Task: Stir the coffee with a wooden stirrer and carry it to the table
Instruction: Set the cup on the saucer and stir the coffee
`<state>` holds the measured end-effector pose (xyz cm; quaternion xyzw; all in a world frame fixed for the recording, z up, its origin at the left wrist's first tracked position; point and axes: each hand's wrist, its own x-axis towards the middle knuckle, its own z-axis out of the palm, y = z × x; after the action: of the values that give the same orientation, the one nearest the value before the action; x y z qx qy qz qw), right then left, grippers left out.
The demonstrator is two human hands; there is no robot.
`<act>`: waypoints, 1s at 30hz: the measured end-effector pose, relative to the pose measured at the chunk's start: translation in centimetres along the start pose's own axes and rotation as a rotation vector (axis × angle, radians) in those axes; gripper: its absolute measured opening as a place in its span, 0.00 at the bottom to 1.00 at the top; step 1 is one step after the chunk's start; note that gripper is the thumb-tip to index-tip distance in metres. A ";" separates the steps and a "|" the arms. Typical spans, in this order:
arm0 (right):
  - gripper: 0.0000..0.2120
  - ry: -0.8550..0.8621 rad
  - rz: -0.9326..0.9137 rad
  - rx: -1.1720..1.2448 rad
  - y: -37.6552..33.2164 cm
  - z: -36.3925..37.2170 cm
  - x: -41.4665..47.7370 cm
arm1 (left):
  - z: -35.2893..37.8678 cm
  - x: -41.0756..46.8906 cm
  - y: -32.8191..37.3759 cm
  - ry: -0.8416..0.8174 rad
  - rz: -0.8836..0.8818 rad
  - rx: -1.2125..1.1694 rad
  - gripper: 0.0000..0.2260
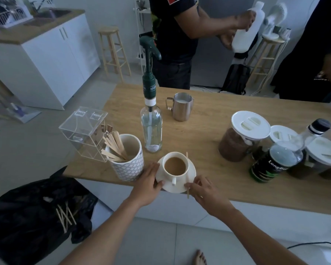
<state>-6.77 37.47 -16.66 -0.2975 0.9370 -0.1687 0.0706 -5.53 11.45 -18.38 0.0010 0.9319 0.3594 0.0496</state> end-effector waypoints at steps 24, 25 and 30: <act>0.06 0.602 -0.183 -0.074 -3.8 -7.6 -1.3 | 0.5 0.0 -1.0 0.017 0.045 -0.024 0.29; 0.06 0.635 -0.171 -0.050 -4.1 -8.5 -0.9 | 0.5 0.0 -1.0 0.022 0.043 -0.024 0.29; 0.02 0.681 0.043 0.247 -6.2 -10.3 1.4 | 0.6 -0.1 -1.1 0.014 0.050 -0.050 0.29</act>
<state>-7.00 34.73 -4.85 -0.1939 0.8854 -0.3685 -0.2064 -5.37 11.06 -19.51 0.0208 0.9225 0.3839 0.0342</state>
